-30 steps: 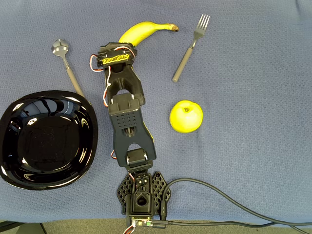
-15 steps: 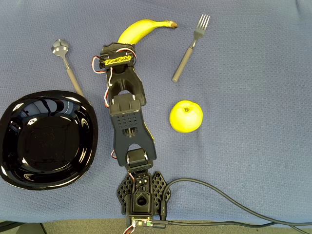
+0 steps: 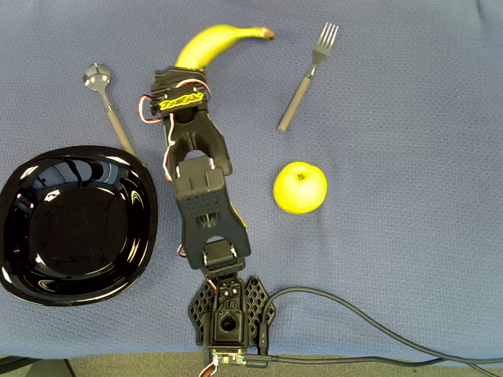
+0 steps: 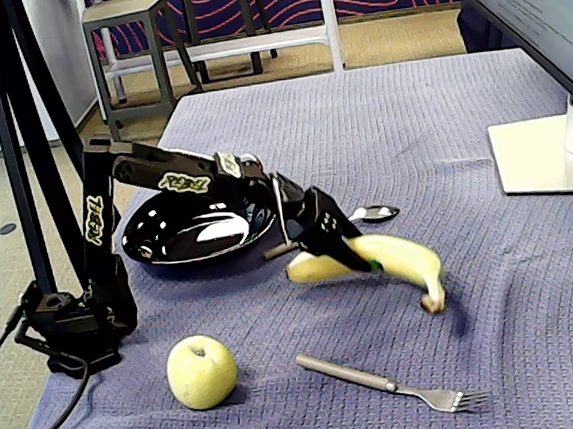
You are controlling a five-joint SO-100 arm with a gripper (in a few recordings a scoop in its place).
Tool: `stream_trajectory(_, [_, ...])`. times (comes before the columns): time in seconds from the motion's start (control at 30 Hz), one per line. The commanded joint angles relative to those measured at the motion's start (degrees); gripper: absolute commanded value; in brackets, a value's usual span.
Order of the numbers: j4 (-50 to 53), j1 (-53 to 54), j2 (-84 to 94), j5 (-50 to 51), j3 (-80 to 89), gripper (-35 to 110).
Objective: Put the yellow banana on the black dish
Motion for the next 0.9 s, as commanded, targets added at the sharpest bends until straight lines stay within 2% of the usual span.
stream_trajectory(0.0, [-1.1, -0.6, 11.0, 0.6, 0.0, 0])
stream_trajectory(0.5, [2.8, -0.9, 21.3, -9.3, 0.4, 0])
stream_trajectory(0.87, [6.0, -5.5, 24.3, -8.1, 1.1, 0])
